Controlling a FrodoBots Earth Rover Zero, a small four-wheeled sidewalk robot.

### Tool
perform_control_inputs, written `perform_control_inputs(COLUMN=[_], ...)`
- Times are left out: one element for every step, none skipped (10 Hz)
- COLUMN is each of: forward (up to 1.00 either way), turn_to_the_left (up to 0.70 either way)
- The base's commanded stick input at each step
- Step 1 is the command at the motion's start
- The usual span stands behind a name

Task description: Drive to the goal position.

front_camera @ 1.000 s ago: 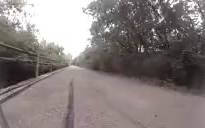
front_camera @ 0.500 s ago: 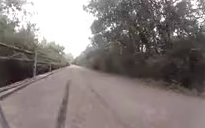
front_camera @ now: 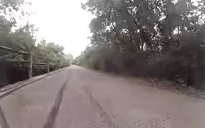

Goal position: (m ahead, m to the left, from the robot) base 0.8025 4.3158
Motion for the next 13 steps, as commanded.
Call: perform_control_inputs(forward=[0.66, 0.66, 0.66, 0.66, 0.66, 0.66, 0.66, 0.66, 0.66, 0.66, 0.46, 0.08, 0.07], turn_to_the_left=[0.0, 0.0, 0.0, 0.0, 0.0, 0.06, 0.25, 0.31, 0.33, 0.33, 0.21, 0.0, 0.0])
